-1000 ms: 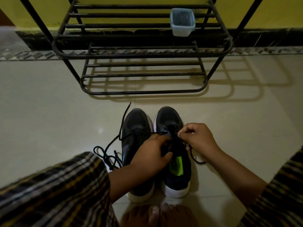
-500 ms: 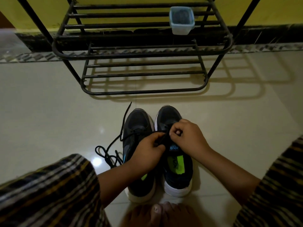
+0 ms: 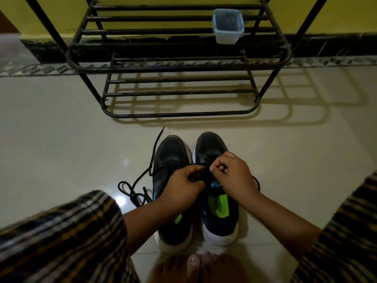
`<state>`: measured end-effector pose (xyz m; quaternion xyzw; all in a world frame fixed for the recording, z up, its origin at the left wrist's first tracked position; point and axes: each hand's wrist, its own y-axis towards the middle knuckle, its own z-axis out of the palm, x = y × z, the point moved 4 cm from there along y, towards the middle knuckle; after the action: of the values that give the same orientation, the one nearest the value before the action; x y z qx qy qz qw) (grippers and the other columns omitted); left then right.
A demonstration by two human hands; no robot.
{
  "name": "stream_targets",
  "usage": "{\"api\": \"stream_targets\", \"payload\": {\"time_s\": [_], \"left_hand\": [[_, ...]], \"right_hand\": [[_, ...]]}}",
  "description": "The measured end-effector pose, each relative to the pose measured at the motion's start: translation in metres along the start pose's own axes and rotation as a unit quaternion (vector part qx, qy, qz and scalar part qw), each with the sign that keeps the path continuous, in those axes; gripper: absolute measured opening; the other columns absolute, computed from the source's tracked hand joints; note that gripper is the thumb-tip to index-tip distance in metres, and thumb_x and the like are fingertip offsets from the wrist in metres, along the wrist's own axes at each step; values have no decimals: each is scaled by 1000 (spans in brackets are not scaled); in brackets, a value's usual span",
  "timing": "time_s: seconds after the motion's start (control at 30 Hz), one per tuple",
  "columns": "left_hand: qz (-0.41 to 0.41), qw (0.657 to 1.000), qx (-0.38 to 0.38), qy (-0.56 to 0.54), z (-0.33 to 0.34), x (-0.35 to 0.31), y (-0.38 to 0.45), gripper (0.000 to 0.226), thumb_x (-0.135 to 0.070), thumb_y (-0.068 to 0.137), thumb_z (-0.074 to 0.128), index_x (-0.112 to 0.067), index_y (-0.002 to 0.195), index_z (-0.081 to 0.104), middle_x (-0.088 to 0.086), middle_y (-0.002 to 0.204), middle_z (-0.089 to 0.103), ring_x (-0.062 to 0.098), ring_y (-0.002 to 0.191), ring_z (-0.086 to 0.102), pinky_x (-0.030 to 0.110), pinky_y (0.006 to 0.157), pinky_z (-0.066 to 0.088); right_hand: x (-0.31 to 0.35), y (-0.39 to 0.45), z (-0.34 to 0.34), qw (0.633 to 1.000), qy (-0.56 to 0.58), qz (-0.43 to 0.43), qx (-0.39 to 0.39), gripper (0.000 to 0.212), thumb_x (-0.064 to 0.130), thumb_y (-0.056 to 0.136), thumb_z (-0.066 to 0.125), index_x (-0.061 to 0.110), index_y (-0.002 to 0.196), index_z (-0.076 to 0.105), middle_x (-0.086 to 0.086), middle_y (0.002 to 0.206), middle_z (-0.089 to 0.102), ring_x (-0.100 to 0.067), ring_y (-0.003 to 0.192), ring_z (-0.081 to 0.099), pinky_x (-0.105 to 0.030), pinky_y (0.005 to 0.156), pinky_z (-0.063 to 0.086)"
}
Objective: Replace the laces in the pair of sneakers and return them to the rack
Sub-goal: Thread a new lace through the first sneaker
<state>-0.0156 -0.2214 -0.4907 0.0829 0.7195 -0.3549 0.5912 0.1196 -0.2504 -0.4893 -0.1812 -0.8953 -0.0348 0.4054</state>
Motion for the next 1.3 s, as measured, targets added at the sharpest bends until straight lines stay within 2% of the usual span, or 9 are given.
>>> {"api": "stream_targets", "payload": {"time_s": [0.23,0.5,0.67,0.77,0.83,0.97,1.13,1.2,1.3], "left_hand": [[-13,1000,-3,15,-2,5,5,36,4,85,57,-21,109,66,-2,93,72,13,85,69,24,77,56],[-30,993,-74,86,-3,0,23,19,-20,94,56,-4,92,65,17,86,67,19,72,62,29,58,54],[-3,988,-72,135,-2,-4,29,17,-18,93,57,-11,78,61,11,74,64,19,67,59,40,70,54],[1,986,-94,136,-7,-8,29,18,-18,95,52,-14,78,59,10,76,65,22,70,62,41,74,54],[-10,989,-116,95,-10,-15,30,19,-18,97,46,-12,82,56,9,81,67,25,74,63,40,72,54],[-17,984,-156,-89,-22,-40,32,22,-15,100,32,-1,99,50,6,85,70,25,82,65,37,73,50],[50,949,-211,-228,-43,-69,18,20,-15,102,30,-9,88,42,3,69,48,15,59,57,31,58,49],[73,953,-242,-170,-62,-68,17,24,-19,102,33,-13,81,43,1,69,47,8,48,46,23,48,42],[132,945,-295,44,-91,-64,14,23,-27,100,36,-21,82,48,1,77,55,11,59,47,27,58,39]], "right_hand": [[-1,1,3,1000,-26,-1,-2,14,9,82,65,13,69,63,0,78,53,-14,72,51,-27,67,40],[-6,-6,1,1000,-24,1,6,9,13,85,65,13,89,72,3,84,54,-4,72,51,-7,65,37],[14,-40,-18,980,-96,-171,-36,17,28,87,52,14,79,57,2,82,50,-17,80,47,-28,71,39],[18,-70,-3,969,-78,-219,78,18,32,84,54,14,80,52,3,83,47,-14,81,41,-26,70,34],[11,-81,11,961,-102,-207,154,22,39,80,54,20,91,50,5,92,46,-11,88,38,-25,73,33],[7,-80,16,954,-125,-215,164,23,37,79,55,25,96,45,10,92,41,-6,86,32,-24,73,30],[8,-80,17,953,-136,-213,165,22,39,79,48,24,95,45,8,90,45,-10,85,37,-25,73,31],[8,-80,16,954,-137,-212,163,23,40,78,45,24,95,45,8,89,45,-9,84,37,-24,72,29],[8,-80,17,953,-139,-214,163,23,40,78,45,23,94,45,7,87,46,-11,82,39,-24,70,29]]}}
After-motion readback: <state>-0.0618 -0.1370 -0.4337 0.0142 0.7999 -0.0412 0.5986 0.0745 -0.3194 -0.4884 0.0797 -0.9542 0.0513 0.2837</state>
